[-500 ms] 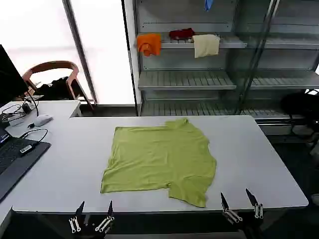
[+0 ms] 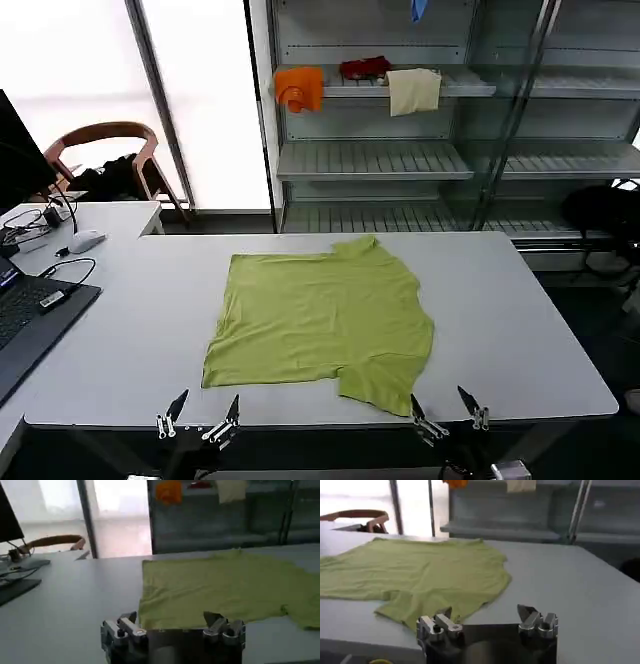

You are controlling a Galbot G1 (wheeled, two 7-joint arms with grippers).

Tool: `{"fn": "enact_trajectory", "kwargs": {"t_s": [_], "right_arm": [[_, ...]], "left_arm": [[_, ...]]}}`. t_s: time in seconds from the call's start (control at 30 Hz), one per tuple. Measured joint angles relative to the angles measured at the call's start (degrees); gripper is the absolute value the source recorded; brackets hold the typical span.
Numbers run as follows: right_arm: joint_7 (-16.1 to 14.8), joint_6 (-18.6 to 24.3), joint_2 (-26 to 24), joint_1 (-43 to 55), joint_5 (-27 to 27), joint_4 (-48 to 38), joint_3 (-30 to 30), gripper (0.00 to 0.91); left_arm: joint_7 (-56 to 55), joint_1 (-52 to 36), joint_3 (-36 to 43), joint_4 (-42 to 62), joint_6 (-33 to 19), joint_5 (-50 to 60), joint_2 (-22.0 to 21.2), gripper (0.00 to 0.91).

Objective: Fold and organize the clothes.

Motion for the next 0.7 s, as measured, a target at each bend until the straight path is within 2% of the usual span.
{"fn": "enact_trajectory", "kwargs": {"t_s": [0.2, 0.5, 0.6, 0.63, 0.67, 0.7], "right_arm": [[0.7, -3.2, 0.9, 2.3, 0.9, -0.3, -1.7, 0.907], [1.0, -5.8, 2.0, 4.9, 1.5, -1.4, -3.4, 0.907], [1.0, -6.3, 2.1, 5.5, 1.7, -1.7, -3.6, 0.836], [1.0, -6.4, 2.1, 5.6, 1.7, -1.8, -3.7, 0.776], [1.0, -6.5, 2.2, 5.8, 1.7, -1.9, -3.8, 0.655], [1.1, -6.6, 2.3, 6.0, 1.8, -2.0, -3.9, 0.625]], "left_arm": [[0.4, -4.9, -0.5, 2.3, 4.4, -4.1, -0.3, 0.907], [1.8, -10.8, -1.6, 6.5, 7.6, -9.1, -0.1, 0.907], [2.1, -12.3, -2.1, 8.1, 8.2, -10.5, 0.0, 0.907], [2.2, -12.7, -2.3, 8.7, 8.3, -10.8, 0.0, 0.877], [2.3, -13.1, -2.4, 9.2, 8.5, -11.2, 0.0, 0.806], [2.5, -13.3, -2.5, 9.7, 8.5, -11.5, 0.0, 0.806]]}}
